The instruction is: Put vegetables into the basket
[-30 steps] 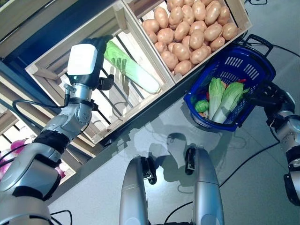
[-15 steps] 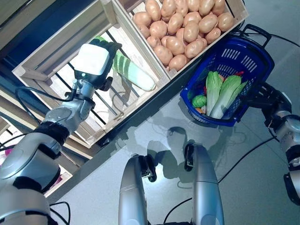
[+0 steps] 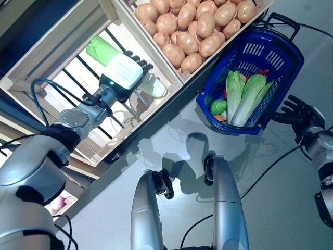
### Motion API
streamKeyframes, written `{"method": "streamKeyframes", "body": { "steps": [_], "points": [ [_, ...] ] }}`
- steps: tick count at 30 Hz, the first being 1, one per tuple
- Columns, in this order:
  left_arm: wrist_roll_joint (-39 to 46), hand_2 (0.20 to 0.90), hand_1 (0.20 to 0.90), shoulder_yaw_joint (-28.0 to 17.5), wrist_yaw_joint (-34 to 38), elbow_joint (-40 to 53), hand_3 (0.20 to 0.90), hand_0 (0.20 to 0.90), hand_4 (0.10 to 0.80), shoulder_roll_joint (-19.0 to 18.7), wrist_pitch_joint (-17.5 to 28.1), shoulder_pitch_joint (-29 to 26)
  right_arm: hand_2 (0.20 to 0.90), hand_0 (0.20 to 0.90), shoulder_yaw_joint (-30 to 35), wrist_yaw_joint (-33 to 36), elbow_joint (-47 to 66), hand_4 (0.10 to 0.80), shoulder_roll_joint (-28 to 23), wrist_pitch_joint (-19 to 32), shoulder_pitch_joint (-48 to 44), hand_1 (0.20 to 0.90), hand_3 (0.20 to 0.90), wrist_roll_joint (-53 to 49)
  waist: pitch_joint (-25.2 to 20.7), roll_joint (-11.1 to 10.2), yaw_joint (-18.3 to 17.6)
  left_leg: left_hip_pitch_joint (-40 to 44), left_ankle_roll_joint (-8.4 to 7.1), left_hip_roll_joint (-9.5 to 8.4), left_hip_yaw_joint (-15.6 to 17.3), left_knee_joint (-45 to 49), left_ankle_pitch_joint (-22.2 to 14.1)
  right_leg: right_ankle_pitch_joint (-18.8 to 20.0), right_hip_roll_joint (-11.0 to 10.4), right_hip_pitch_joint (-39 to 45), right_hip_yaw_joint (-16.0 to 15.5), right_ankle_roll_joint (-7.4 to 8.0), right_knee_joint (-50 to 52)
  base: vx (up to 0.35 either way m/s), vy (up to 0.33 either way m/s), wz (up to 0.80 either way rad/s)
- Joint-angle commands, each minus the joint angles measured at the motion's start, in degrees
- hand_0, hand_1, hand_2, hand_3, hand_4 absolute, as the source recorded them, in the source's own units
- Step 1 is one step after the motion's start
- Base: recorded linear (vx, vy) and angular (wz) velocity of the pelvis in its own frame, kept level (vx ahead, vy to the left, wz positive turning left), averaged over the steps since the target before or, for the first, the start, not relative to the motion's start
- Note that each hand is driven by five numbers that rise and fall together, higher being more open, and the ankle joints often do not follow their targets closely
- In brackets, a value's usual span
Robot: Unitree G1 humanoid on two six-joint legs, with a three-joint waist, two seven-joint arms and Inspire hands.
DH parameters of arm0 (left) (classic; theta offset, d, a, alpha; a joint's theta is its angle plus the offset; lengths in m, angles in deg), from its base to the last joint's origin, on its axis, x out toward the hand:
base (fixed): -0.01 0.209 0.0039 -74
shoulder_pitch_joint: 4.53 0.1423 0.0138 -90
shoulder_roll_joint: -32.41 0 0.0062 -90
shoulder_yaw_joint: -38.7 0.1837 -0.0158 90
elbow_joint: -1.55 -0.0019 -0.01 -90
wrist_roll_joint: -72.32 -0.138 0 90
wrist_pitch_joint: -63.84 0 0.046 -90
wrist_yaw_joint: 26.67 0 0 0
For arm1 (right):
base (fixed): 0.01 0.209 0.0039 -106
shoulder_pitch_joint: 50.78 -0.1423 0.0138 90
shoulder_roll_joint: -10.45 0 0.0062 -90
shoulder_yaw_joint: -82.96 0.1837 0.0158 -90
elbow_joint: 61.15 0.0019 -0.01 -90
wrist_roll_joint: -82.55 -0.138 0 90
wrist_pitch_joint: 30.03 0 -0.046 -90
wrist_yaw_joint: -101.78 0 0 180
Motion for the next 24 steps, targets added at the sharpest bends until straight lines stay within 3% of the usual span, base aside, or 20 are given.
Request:
{"method": "streamKeyframes", "body": {
  "steps": [1,9,24],
  "points": [
    [1.53,0.900,0.900,-1.92,-0.52,-1.82,0.900,0.900,0.800,-3.95,-6.39,-8.52,0.900,0.900,-0.29,-2.16,-0.75,0.800,-3.04,4.71,-7.11,0.900,0.900,-2.56,-0.13,0.88,-0.81,0.12,0.06,-0.14,0.38,-2.91,-0.36,2.90,-2.25,4.83,0.11,1.79,-5.08,0.000,0.000,0.00],
    [0.24,0.900,0.900,-2.80,-0.59,-3.87,0.900,0.900,0.800,-2.79,-5.54,-9.13,0.900,0.900,0.05,-1.09,-0.37,0.800,-3.01,4.55,-6.84,0.900,0.900,-2.89,-0.11,0.48,-0.90,-2.83,0.07,0.06,-0.02,-1.68,-0.60,2.96,-1.99,2.13,0.47,1.86,-4.19,0.000,0.000,0.00],
    [-8.60,0.900,0.900,3.61,1.61,-1.85,0.900,0.900,0.800,-0.33,-3.34,-15.08,0.900,0.900,-1.28,-1.80,1.35,0.800,-2.06,5.58,-6.90,0.900,0.900,-3.66,-0.11,-0.58,-1.63,-8.16,0.40,0.71,-0.36,0.04,-0.67,4.04,-1.03,-2.85,0.91,2.22,-3.34,-0.008,-0.006,0.00]
  ]
}}
